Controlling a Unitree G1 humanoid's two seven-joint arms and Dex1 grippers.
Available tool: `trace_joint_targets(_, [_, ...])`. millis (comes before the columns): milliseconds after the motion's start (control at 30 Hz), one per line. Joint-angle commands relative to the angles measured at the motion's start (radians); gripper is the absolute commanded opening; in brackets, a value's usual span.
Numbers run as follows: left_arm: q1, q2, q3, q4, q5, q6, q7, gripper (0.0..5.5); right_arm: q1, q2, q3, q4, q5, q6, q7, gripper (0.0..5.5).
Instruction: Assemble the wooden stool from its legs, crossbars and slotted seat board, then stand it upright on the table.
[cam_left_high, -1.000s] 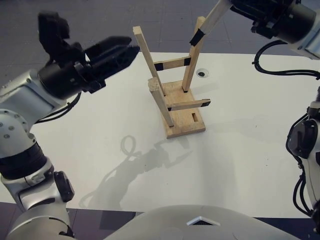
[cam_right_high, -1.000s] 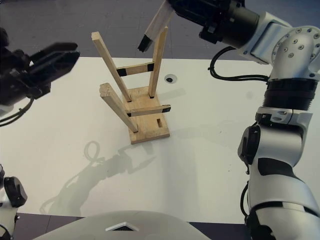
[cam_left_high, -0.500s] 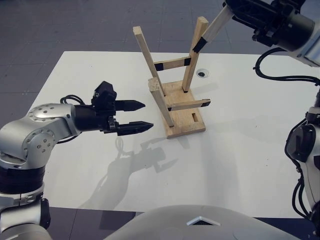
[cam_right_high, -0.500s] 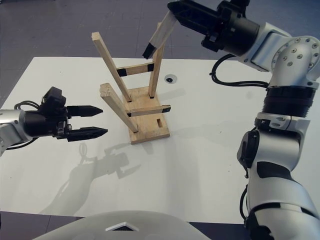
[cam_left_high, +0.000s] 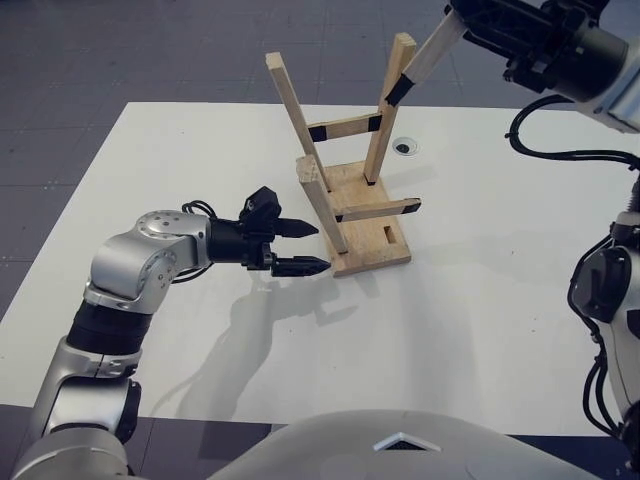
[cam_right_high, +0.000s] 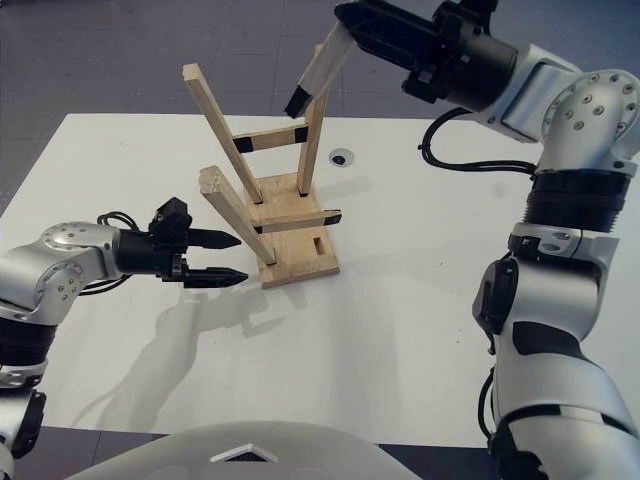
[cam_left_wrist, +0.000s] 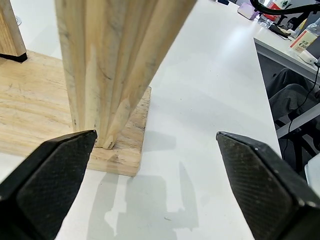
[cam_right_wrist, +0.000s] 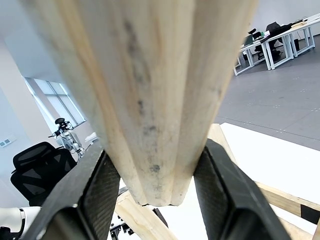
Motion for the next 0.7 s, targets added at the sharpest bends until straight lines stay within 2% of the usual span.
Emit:
trace_joint_targets(33, [-0.028,-0.037,-0.023,0.044,0.067,-0.04,0.018,4.43,-0.027,0.016,-0.017,-0.022,0.013,0.024,-0.016,2.04])
trace_joint_targets(533, [-0.075,-0.222,-0.064,0.221,0.23,-0.231,0.038,4.43,-0.026,0.052,-0.047,-0.038,0.018,0.05,-0.058,2.04])
trace_joint_targets(700, [-0.052,-0.231,-0.071,0.243,0.222,-0.293,-0.059,3.64,-0.024,0.054,-0.054,-0.043,0.015,0.058,-0.063,2.04])
